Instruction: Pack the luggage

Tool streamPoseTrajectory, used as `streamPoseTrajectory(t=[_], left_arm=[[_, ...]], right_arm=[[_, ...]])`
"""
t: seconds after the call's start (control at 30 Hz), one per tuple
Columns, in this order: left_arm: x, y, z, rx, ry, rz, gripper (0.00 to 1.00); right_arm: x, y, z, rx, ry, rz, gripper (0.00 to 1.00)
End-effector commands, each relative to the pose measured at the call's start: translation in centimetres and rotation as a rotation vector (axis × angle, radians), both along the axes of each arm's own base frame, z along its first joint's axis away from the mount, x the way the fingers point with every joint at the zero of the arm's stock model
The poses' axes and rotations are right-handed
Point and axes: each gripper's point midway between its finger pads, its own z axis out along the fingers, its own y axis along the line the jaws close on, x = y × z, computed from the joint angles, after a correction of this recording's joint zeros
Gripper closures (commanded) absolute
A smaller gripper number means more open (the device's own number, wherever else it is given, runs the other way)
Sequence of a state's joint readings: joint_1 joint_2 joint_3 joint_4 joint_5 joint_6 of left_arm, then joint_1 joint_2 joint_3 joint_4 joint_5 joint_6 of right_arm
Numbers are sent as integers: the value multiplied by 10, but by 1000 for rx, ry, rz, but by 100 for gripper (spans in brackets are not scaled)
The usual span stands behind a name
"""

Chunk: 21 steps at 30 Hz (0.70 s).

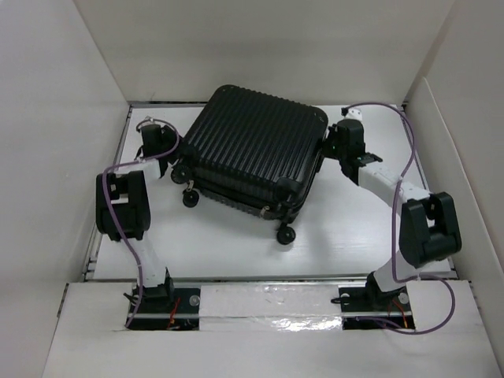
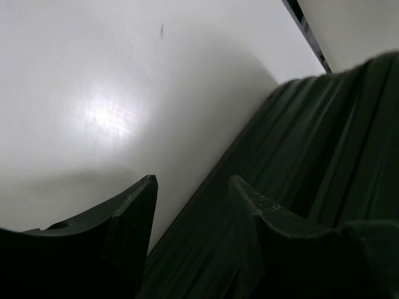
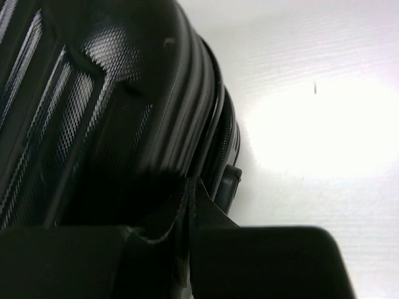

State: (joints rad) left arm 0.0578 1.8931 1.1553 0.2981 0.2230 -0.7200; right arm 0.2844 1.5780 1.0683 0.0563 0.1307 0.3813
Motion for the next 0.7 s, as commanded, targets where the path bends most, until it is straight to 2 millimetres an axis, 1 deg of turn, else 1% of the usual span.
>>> streamPoseTrajectory(t=[0.0, 0.03, 0.07, 0.1, 0.13, 0.17, 0.2, 0.23, 0.27, 0.3, 0.33, 0.37, 0.4, 0.43, 0.47, 0.5, 0.53, 0.57, 0.6, 0.63, 0.67], left_arm=[[-43, -65, 15, -75, -116, -118, 54], [-64, -65, 9, -72, -120, -101, 54], [-73, -68, 7, -64, -122, -104, 54], [-86, -78, 4, -56, -116, -127, 54], [-96, -83, 12, -43, -141, -138, 54], [-114, -82, -6, -4, -103, -136, 55], [-130, -98, -9, 8, -104, -180, 56], [-140, -104, 0, 23, -135, -200, 56], [-162, -107, -19, 54, -83, -223, 56], [-172, -109, -23, 80, -84, -225, 58], [-196, -120, -30, 99, -70, -285, 60], [-206, -125, -33, 98, -66, -311, 63], [-217, -130, -37, 101, -55, -332, 64], [-225, -135, -31, 90, -77, -348, 65], [-244, -142, -42, 92, -53, -385, 67], [-253, -146, -43, 70, -46, -393, 72], [-259, -150, -37, 56, -66, -401, 73], [-274, -157, -43, 56, -52, -437, 73], [-278, -159, -42, 49, -59, -443, 75], [-283, -163, -36, 23, -71, -448, 76], [-285, -160, -38, 43, -65, -430, 76]], right_arm=[[25, 19, 22, 13, -31, 91, 99], [29, 24, 11, -1, 3, 123, 99], [28, 32, 6, 4, 32, 170, 99], [37, 44, 23, 22, 6, 225, 99], [38, 47, 19, 15, 36, 247, 99], [42, 59, 7, -2, 64, 291, 99], [52, 71, 27, 7, 22, 330, 99], [52, 78, 24, -2, 50, 352, 98], [55, 91, 13, -16, 74, 391, 98], [57, 101, 16, -13, 72, 423, 98], [68, 112, 25, -13, 56, 446, 98], [67, 123, 43, -3, 25, 475, 98], [72, 132, 39, 15, 33, 508, 98], [73, 142, 48, 30, 16, 534, 98], [81, 150, 77, 68, -41, 547, 98], [83, 162, 74, 105, -31, 597, 98], [85, 169, 79, 127, -31, 621, 98], [88, 182, 115, 160, -101, 655, 98], [88, 190, 125, 188, -115, 692, 98], [91, 201, 110, 202, -75, 711, 98], [94, 205, 118, 226, -81, 715, 98]])
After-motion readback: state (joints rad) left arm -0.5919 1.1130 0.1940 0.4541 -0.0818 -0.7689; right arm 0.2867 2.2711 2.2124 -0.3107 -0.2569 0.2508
